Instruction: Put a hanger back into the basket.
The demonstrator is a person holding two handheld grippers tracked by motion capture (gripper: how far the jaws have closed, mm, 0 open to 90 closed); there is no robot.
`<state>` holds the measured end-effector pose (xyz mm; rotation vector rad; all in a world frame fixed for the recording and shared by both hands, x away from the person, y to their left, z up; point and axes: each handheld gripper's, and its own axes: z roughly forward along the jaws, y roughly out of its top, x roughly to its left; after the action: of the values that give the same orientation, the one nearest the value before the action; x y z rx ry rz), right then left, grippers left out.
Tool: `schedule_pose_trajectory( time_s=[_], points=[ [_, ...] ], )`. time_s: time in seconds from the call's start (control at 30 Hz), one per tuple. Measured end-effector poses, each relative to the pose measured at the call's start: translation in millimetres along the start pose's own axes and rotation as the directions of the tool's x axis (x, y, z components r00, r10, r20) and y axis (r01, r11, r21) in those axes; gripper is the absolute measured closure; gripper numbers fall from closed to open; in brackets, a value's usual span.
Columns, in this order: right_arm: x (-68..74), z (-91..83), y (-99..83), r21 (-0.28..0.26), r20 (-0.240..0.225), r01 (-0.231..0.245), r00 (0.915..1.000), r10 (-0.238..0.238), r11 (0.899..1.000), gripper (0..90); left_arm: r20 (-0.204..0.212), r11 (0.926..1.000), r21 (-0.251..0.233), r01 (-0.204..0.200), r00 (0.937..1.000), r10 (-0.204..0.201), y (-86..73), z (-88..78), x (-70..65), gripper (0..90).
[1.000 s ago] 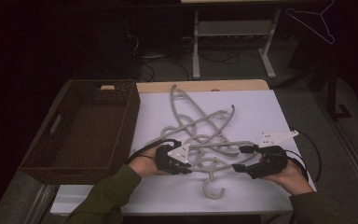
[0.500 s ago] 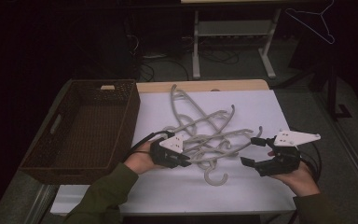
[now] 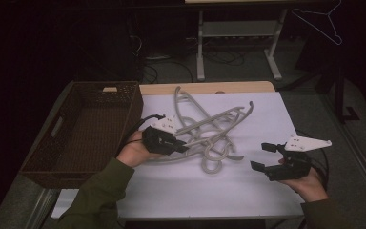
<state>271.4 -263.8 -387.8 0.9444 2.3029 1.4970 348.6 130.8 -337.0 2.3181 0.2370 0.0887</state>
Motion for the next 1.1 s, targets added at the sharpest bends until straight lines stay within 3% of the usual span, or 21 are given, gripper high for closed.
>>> schedule_pose_trajectory(
  time_s=[0.33,0.57,0.8,0.93,1.1],
  points=[
    [-0.1,11.9,-1.4,0.024,-0.017,0.004,0.9998,-0.003,1.000,15.0,-0.093,0.9994,-0.022,0.025,0.9953,-0.027,22.0,-49.0,10.0,81.7],
    [-2.3,13.9,-0.8,0.022,-0.016,-0.001,0.9999,0.002,1.000,15.0,-0.155,0.9965,-0.048,0.069,0.9850,-0.075,12.3,-93.5,18.4,81.8],
    [-3.7,16.3,-0.4,0.025,-0.014,-0.003,0.9999,0.003,1.000,15.0,-0.220,0.9899,-0.052,0.132,0.9654,-0.140,-17.0,-132.7,23.1,81.8],
    [-4.2,17.4,-0.2,0.024,-0.011,-0.004,0.9999,0.004,1.000,15.1,-0.259,0.9842,-0.044,0.171,0.9496,-0.177,-38.7,-152.4,26.3,81.8],
    [-5.4,18.0,-0.1,0.025,-0.008,-0.002,1.0000,0.003,1.000,15.1,-0.302,0.9727,-0.045,0.228,0.9250,-0.230,-67.7,-173.9,29.2,81.8]
  ],
)
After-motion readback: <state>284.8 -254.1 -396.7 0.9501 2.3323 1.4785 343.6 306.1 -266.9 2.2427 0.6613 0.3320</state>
